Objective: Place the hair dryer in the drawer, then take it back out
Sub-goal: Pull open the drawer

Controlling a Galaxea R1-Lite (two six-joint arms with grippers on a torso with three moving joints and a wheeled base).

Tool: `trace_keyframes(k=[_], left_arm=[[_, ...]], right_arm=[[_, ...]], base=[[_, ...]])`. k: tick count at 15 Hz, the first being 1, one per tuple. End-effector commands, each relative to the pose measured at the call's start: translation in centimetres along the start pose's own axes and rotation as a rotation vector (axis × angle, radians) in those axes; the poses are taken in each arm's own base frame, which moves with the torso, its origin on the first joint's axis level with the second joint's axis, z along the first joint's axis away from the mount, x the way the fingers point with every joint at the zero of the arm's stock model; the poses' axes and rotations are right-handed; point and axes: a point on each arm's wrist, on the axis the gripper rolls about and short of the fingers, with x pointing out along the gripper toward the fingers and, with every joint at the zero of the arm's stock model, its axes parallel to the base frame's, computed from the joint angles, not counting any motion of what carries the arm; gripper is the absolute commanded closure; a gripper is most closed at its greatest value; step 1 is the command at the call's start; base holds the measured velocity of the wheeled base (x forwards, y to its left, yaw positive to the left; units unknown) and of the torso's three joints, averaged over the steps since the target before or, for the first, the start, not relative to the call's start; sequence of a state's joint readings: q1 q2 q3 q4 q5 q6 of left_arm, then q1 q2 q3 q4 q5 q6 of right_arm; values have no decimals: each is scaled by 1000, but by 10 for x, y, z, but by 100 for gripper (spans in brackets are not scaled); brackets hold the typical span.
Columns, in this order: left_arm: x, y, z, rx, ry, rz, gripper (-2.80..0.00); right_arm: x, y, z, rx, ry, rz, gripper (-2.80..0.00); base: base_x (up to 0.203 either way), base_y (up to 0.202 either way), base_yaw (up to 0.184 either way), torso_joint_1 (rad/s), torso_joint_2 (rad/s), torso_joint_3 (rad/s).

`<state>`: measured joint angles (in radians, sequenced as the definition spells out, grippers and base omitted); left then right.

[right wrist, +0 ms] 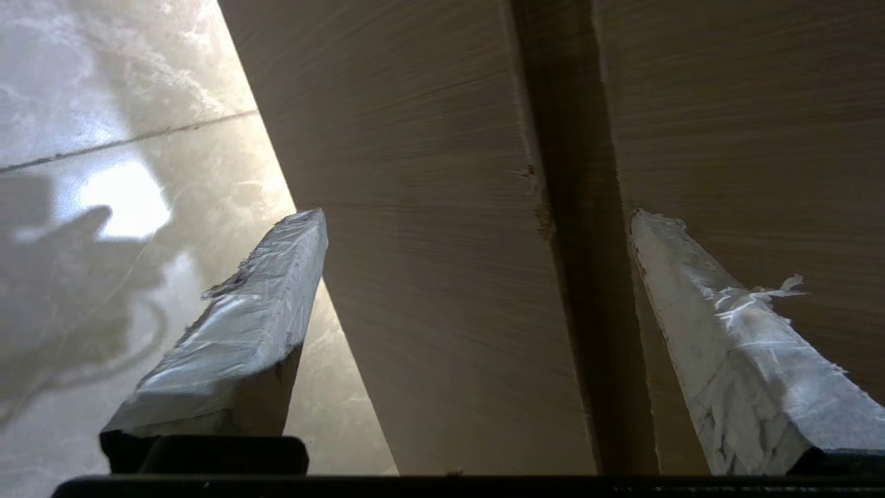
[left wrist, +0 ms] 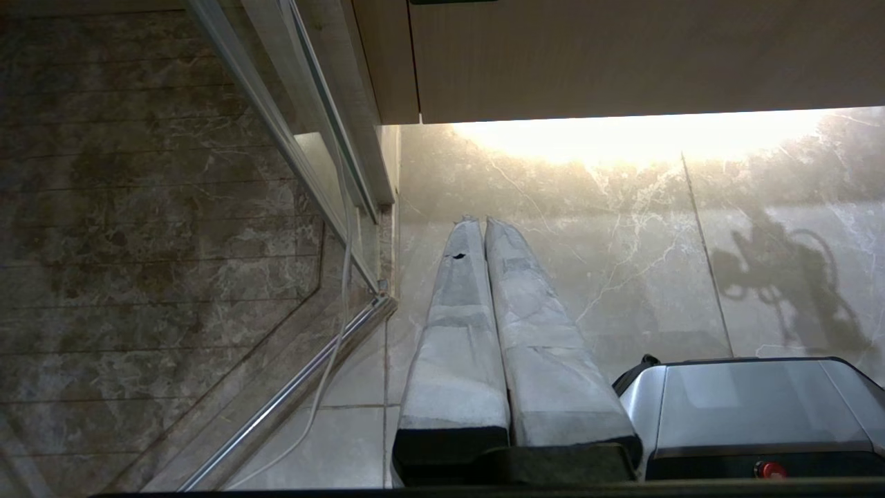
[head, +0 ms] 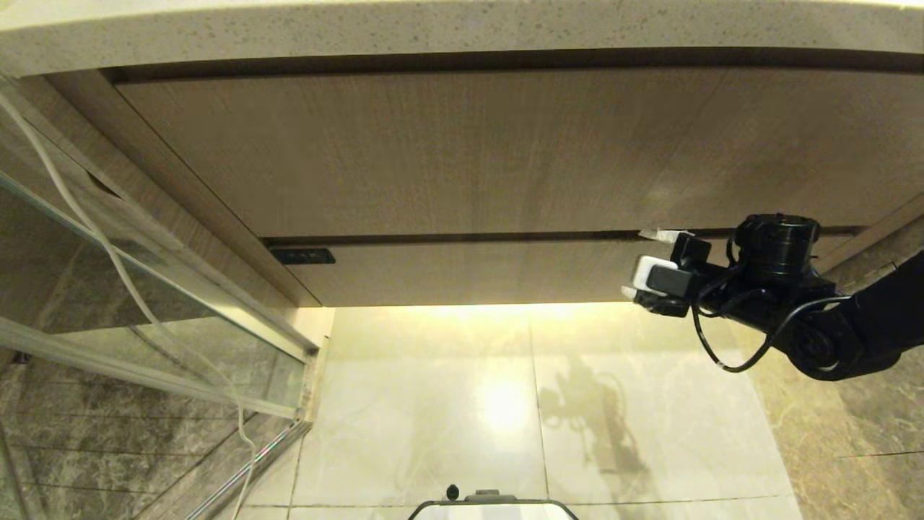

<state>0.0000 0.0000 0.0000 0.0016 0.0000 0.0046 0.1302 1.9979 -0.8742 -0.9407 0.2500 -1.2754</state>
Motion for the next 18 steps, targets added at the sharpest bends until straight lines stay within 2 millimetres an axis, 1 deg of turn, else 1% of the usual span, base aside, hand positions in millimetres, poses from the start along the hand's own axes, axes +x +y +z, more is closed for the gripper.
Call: trace_keyframes(k=[1, 4, 5, 8, 10, 12, 15, 18], left_arm=[[0, 0, 0, 0, 1, 0, 0], [0, 0, 0, 0, 1, 0, 0], [0, 0, 0, 0, 0, 0, 0], [0, 0, 0, 0, 1, 0, 0], [0, 0, 0, 0, 0, 0, 0], [0, 0, 0, 0, 1, 0, 0], [0, 0, 0, 0, 1, 0, 0], [0, 0, 0, 0, 1, 0, 0]], right_arm=[[-1, 2, 0, 1, 0, 1, -280], [-5, 7, -2, 27, 23, 31, -280], [-3, 7, -2, 35, 23, 29, -280], [5, 8, -5, 57, 40, 19, -280], [15, 9, -8, 94, 59, 10, -280], [27, 12, -14, 122, 129, -7, -280], [38, 13, -17, 135, 139, -8, -280], [40, 8, -17, 134, 120, -28, -280]], base=[[0, 0, 0, 0, 0, 0], [0, 0, 0, 0, 0, 0], [0, 0, 0, 0, 0, 0], [0, 0, 0, 0, 0, 0], [0, 0, 0, 0, 0, 0], [0, 0, 0, 0, 0, 0], [0, 0, 0, 0, 0, 0], [0, 0, 0, 0, 0, 0]])
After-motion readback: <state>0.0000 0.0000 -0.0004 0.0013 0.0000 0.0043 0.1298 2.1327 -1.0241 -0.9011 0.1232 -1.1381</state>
